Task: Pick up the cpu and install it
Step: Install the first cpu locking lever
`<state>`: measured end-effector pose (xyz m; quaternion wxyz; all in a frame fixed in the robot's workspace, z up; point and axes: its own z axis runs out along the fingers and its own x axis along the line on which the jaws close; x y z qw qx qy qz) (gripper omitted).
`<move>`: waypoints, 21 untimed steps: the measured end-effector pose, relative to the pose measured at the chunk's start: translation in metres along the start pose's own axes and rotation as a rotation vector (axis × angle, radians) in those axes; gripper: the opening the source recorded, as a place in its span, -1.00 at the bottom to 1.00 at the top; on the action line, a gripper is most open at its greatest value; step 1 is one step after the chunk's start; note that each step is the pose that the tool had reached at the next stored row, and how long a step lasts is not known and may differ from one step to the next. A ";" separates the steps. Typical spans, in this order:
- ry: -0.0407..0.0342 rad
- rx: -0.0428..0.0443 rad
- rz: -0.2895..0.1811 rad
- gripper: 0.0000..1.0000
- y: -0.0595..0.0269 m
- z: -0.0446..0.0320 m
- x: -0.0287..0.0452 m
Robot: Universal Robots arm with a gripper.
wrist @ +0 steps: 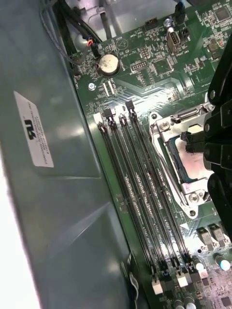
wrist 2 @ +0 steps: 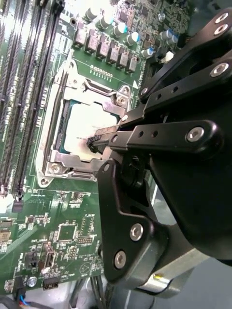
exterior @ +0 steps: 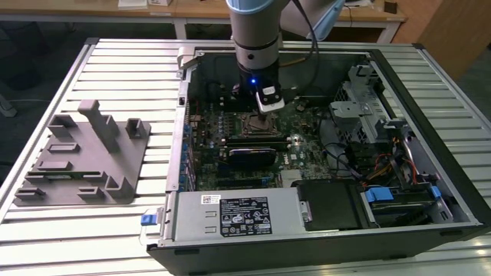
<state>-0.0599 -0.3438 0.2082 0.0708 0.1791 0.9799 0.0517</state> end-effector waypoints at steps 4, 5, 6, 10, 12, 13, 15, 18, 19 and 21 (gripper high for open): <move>0.0000 0.0000 0.000 -0.79 0.0006 -0.0048 -0.0006; -0.0001 0.0002 0.000 -0.79 0.0007 -0.0048 -0.0006; -0.0002 0.0005 0.000 -0.79 0.0007 -0.0048 -0.0006; 0.0001 0.0029 0.000 -0.79 0.0007 -0.0048 -0.0006; 0.0071 0.0150 -0.001 -0.79 0.0008 -0.0046 -0.0009; 0.0115 0.0239 -0.002 -0.79 0.0008 -0.0044 -0.0011; 0.0175 0.0446 -0.003 -0.79 0.0009 -0.0041 -0.0014; 0.0283 0.0724 -0.005 -0.79 0.0010 -0.0037 -0.0018; 0.0285 0.0732 -0.005 -0.79 0.0010 -0.0038 -0.0018; 0.0287 0.0739 -0.005 -0.79 0.0010 -0.0039 -0.0018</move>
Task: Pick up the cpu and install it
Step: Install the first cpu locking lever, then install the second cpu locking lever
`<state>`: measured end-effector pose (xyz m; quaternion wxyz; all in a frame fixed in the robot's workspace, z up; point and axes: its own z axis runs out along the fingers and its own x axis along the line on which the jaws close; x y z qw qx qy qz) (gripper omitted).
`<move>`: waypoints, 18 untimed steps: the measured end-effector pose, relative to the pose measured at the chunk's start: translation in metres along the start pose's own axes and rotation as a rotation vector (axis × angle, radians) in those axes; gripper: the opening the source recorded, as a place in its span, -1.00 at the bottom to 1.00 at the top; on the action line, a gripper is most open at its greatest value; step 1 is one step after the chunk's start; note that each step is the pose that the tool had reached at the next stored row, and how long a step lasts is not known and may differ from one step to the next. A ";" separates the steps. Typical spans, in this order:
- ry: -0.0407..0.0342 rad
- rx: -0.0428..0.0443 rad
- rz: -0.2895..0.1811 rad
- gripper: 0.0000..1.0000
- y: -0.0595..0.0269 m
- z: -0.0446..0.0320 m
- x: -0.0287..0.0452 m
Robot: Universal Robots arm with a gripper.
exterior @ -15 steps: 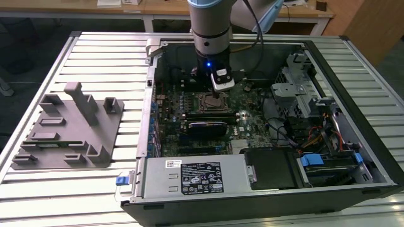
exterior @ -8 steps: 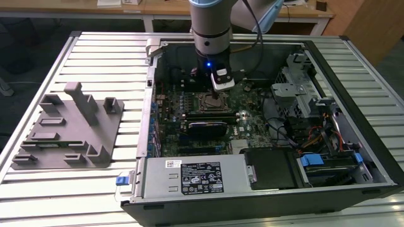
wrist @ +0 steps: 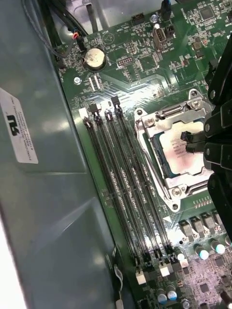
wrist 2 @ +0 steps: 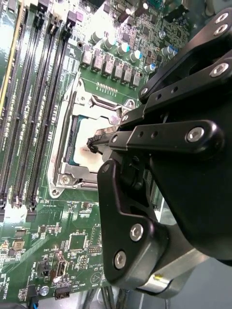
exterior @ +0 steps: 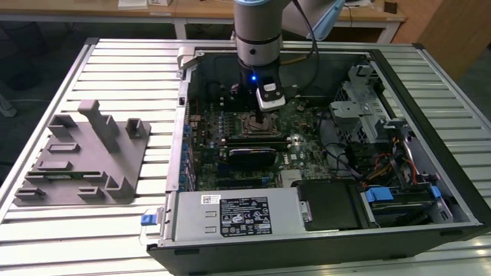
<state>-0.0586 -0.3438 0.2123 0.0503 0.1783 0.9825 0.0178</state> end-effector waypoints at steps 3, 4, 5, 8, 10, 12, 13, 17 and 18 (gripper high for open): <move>-0.0001 0.0004 0.000 -0.79 0.0000 0.0000 0.0000; -0.0001 0.0007 0.000 -0.79 0.0001 -0.0001 -0.0001; 0.0000 0.0009 0.000 -0.79 0.0001 -0.0008 -0.0002; -0.0002 0.0004 0.000 -0.79 0.0003 -0.0046 -0.0006; -0.0002 0.0004 0.000 -0.79 0.0006 -0.0087 -0.0010; -0.0002 0.0004 0.000 -0.79 0.0007 -0.0100 -0.0011; -0.0002 0.0001 0.000 -0.79 0.0007 -0.0099 -0.0011; -0.0001 0.0005 0.000 -0.79 0.0007 -0.0120 -0.0013; -0.0001 0.0006 0.000 -0.79 0.0006 -0.0120 -0.0013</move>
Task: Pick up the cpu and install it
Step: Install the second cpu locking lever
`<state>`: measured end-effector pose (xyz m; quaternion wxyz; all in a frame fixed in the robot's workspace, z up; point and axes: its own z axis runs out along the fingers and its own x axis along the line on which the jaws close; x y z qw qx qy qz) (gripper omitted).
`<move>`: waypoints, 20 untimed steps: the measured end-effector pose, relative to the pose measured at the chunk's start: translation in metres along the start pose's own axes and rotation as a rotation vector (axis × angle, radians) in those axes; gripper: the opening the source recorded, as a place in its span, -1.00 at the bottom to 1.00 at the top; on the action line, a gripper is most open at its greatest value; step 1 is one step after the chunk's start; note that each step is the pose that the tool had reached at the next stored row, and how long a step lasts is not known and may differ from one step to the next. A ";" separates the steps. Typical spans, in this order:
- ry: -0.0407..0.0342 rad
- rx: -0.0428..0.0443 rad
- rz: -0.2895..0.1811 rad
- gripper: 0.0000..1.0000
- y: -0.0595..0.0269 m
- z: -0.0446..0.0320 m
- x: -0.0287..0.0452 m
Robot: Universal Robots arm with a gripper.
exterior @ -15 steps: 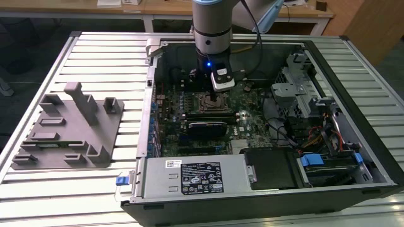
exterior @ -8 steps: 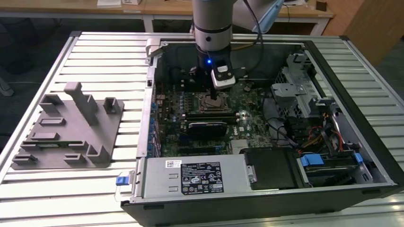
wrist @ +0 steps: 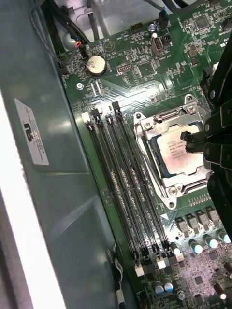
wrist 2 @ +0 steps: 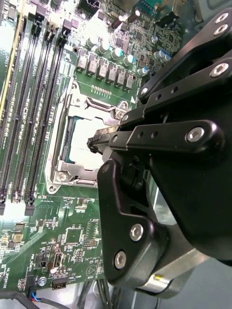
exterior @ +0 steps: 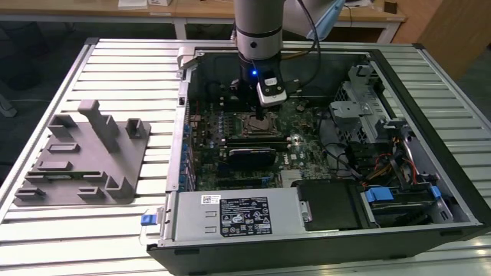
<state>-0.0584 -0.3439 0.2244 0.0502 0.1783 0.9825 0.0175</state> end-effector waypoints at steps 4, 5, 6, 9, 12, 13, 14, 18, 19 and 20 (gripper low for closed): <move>0.0000 -0.0001 0.000 -0.79 -0.0010 0.0000 -0.0004; -0.0001 -0.0002 0.000 -0.79 -0.0012 0.0001 -0.0005; 0.0000 -0.0002 0.000 -0.79 -0.0015 0.0001 -0.0006; -0.0001 -0.0003 0.000 -0.79 -0.0022 0.0001 -0.0008; -0.0001 -0.0002 0.000 -0.79 -0.0030 0.0000 -0.0012; 0.0000 -0.0002 0.000 -0.79 -0.0033 0.0000 -0.0013; 0.0000 -0.0002 0.000 -0.79 -0.0036 0.0000 -0.0014; -0.0001 -0.0002 0.000 -0.79 -0.0049 0.0000 -0.0019; 0.0000 -0.0002 0.000 -0.79 -0.0053 0.0000 -0.0020; -0.0001 -0.0002 0.000 -0.79 -0.0058 0.0000 -0.0022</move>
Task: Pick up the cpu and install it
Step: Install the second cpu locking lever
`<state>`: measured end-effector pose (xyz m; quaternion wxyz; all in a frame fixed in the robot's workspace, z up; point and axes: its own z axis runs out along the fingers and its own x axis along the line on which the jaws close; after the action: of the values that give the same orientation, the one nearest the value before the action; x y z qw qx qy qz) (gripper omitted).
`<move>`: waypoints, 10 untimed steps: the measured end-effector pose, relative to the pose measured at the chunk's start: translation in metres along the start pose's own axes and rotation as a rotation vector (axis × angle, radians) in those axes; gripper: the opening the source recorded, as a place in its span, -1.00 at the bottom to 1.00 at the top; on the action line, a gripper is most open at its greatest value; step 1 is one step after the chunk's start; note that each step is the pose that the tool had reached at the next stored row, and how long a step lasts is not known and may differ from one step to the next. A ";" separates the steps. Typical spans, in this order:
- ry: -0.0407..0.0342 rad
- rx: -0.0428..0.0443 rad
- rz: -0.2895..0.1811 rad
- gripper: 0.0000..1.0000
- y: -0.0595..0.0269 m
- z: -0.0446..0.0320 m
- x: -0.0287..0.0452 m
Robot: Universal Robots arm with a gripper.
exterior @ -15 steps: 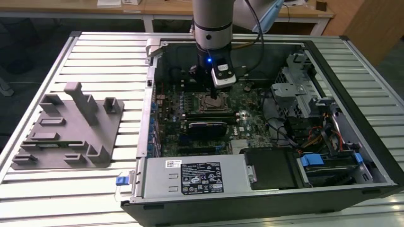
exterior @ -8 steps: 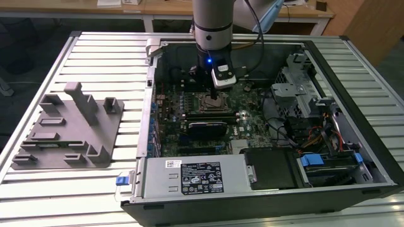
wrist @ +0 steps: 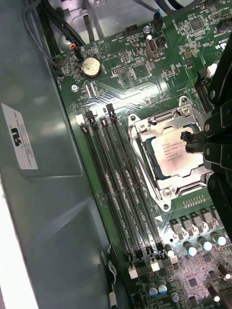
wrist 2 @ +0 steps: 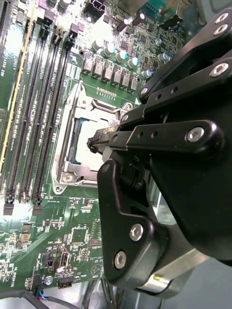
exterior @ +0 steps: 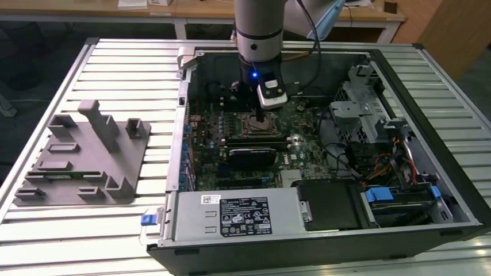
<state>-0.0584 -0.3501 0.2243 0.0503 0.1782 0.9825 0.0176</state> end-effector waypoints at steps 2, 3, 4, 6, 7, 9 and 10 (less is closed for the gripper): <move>0.0000 0.0000 0.000 -0.79 -0.0008 0.0000 -0.0003; 0.0000 0.0000 0.000 -0.79 -0.0012 0.0000 -0.0004; 0.0000 -0.0001 0.000 -0.79 -0.0015 0.0000 -0.0006; 0.0000 0.0000 0.000 -0.79 -0.0021 0.0000 -0.0008; 0.0000 -0.0001 0.000 -0.79 -0.0024 0.0000 -0.0009; 0.0000 0.0001 0.000 -0.79 -0.0031 -0.0001 -0.0012; 0.0000 0.0001 0.000 -0.79 -0.0036 -0.0001 -0.0014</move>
<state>-0.0584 -0.3540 0.2244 0.0503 0.1782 0.9825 0.0176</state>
